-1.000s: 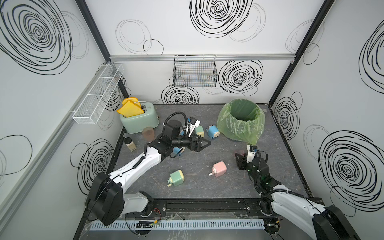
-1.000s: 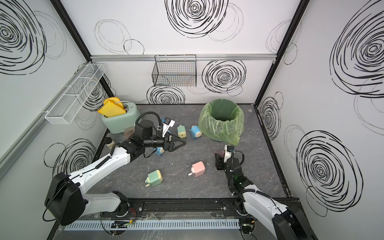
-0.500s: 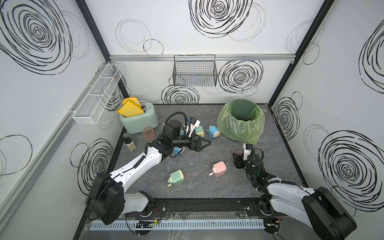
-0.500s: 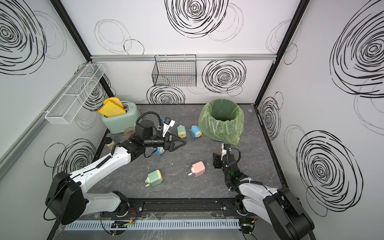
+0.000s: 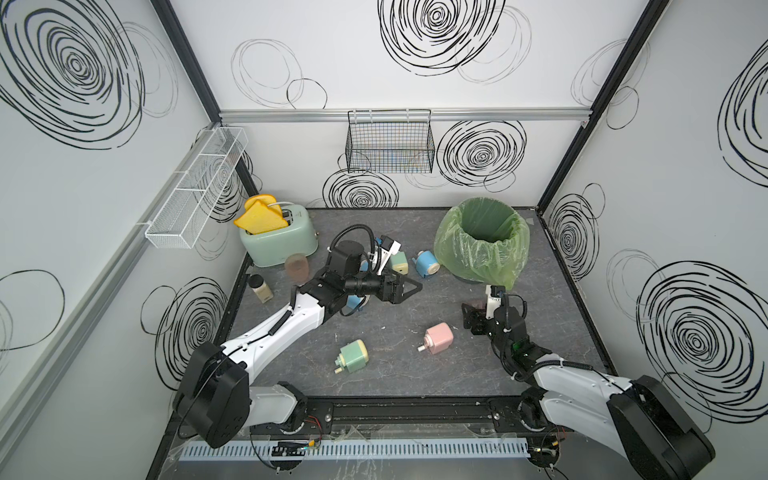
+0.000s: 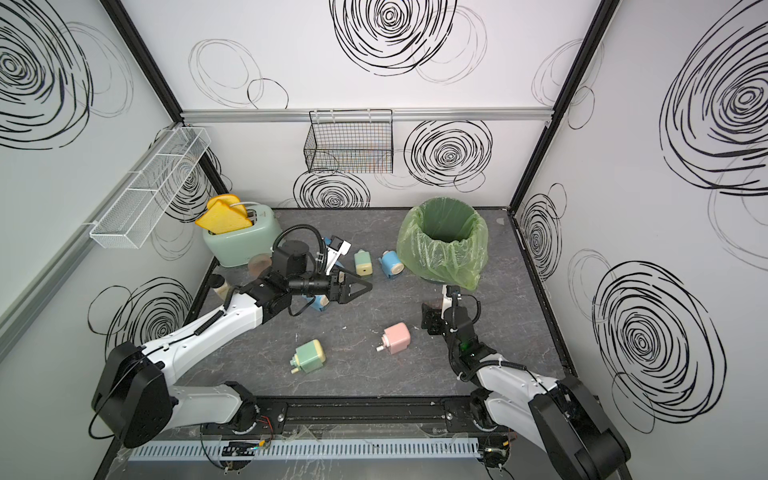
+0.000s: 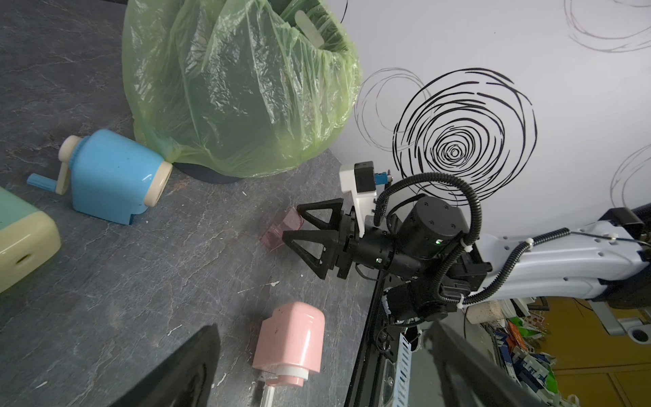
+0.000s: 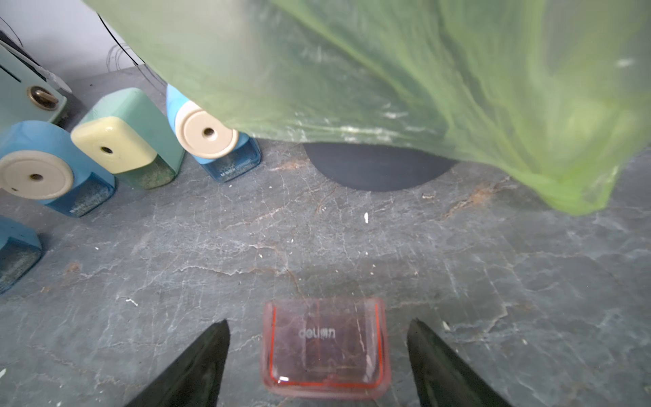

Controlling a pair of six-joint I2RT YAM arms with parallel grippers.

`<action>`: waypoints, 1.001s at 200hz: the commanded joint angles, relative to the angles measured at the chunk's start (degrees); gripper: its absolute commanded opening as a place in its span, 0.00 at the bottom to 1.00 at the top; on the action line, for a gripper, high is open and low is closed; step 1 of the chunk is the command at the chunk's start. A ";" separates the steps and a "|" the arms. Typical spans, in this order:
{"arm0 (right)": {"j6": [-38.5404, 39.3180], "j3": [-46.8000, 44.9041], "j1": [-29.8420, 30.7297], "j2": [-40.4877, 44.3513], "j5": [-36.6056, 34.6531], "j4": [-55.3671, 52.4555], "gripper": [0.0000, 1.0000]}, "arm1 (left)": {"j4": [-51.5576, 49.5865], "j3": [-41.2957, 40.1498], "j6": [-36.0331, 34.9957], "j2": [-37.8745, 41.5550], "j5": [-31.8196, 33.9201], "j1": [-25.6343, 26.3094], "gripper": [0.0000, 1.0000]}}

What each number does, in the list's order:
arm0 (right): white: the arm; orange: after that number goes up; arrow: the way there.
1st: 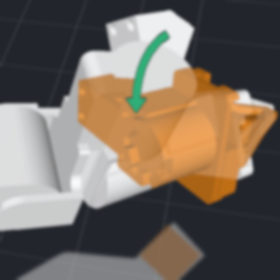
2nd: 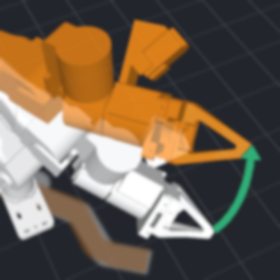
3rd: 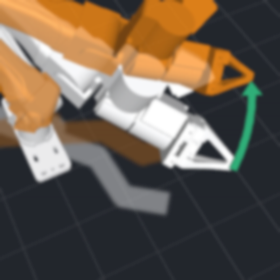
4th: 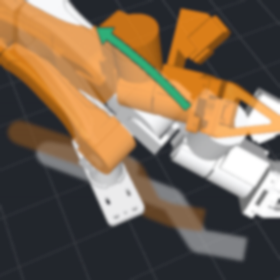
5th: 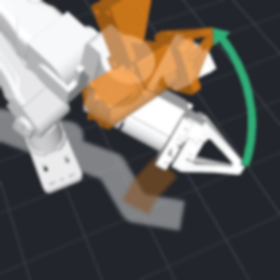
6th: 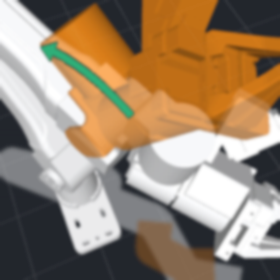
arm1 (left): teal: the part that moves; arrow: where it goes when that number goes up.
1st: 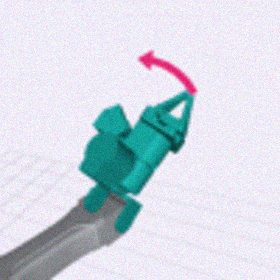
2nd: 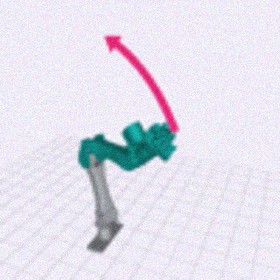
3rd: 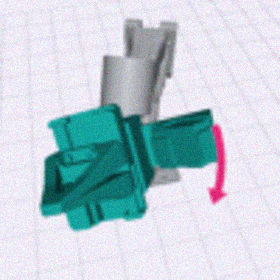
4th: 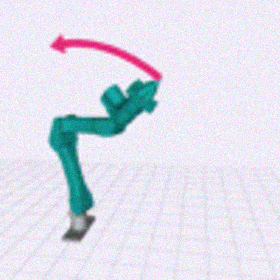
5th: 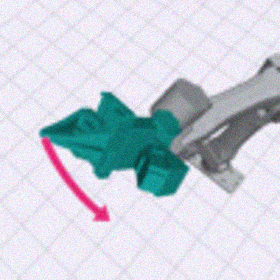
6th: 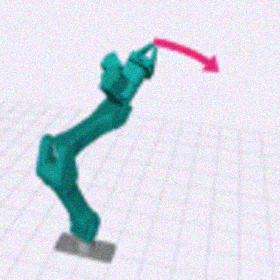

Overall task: Take out the pencil sharpener tray and clean the shavings
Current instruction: Place the container at the center of the board.

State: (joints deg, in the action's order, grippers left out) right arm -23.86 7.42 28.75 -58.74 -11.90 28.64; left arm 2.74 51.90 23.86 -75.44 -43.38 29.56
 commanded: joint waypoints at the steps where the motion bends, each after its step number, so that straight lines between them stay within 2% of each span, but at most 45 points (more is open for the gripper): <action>1: 0.06 3.13 0.40 3.41 -0.50 -4.53 0.89 | 2.05 -0.13 0.21 -0.68 0.30 -0.03 0.97; 24: -1.68 6.12 0.48 5.10 1.32 -10.12 0.93 | 2.35 -0.76 0.33 -0.86 1.01 -0.18 0.97; 41: -1.99 8.52 1.43 6.17 1.45 -15.43 0.94 | 3.39 -1.81 3.04 -0.46 1.01 -1.09 0.97; 65: -0.31 9.67 4.79 10.14 3.11 -19.16 0.95 | 4.36 -2.98 4.27 0.14 0.44 -3.45 0.97; 89: 1.47 11.01 8.85 13.63 7.78 -21.84 0.98 | 4.27 -3.12 4.33 0.38 -0.49 -5.47 0.97; 111: 2.20 16.51 13.91 11.57 9.12 -30.97 0.98 | 3.49 -2.86 3.71 0.28 -0.94 -6.79 0.97; 135: 0.48 20.30 21.33 9.62 5.37 -36.95 0.98 | 4.09 -3.66 4.28 0.13 -1.19 -7.23 0.97; 164: -2.26 22.98 23.18 6.07 8.74 -40.48 0.98 | 7.64 -7.11 7.21 1.00 -1.55 -6.79 0.97; 200: -5.40 26.33 26.90 0.57 5.38 -47.26 0.98 | 5.76 -7.08 5.85 2.17 -1.01 -7.12 0.97</action>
State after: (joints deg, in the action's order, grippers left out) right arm -25.80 31.03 53.52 -55.48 -4.62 -10.68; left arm 6.35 44.66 29.54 -75.48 -43.75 22.76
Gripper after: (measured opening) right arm 0.984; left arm 0.974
